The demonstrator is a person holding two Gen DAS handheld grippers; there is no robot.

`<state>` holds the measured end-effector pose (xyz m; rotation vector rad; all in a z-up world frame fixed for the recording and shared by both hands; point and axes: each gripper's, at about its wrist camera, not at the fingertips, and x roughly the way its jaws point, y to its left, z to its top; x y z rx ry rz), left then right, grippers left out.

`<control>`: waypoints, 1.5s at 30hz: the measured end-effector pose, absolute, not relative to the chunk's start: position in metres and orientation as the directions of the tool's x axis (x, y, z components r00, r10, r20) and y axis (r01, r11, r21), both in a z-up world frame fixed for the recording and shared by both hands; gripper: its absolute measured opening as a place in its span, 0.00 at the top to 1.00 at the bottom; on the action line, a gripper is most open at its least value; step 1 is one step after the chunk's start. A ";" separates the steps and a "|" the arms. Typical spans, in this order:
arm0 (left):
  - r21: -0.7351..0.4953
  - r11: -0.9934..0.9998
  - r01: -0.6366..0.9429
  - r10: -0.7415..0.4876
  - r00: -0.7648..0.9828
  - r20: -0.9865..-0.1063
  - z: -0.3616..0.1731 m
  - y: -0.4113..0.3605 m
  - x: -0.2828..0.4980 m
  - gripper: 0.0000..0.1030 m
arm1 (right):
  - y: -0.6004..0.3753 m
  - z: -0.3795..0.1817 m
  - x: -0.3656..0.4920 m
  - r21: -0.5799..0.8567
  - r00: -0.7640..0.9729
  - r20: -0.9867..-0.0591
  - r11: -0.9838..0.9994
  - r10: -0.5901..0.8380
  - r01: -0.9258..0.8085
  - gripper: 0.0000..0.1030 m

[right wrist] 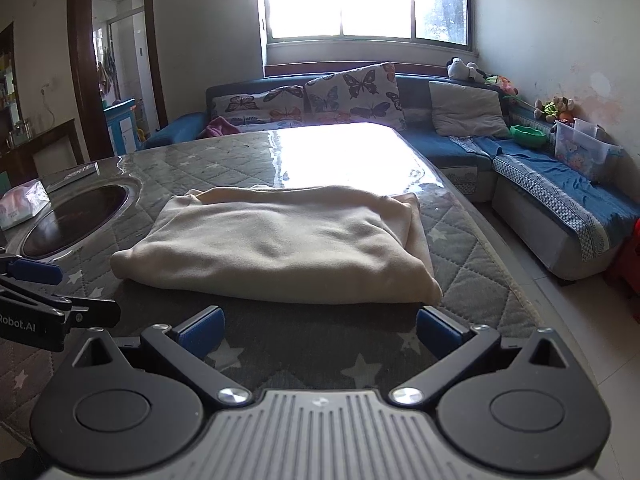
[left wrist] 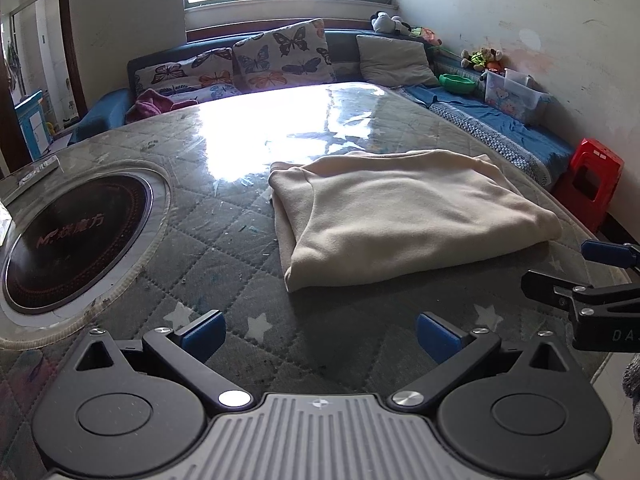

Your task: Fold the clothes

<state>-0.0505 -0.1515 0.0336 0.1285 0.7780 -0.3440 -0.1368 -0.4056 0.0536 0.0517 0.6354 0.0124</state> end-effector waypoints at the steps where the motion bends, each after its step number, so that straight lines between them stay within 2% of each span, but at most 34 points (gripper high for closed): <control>1: -0.011 0.936 0.353 -0.257 0.661 -0.705 0.034 -0.152 -0.052 0.00 | -0.406 0.054 -0.138 0.052 0.806 -0.591 0.999 0.026 0.005 0.00; 45: 0.032 0.915 0.402 -0.276 0.681 -0.678 0.045 -0.164 -0.082 0.00 | -0.400 0.058 -0.159 0.044 0.813 -0.581 0.999 0.044 -0.023 0.00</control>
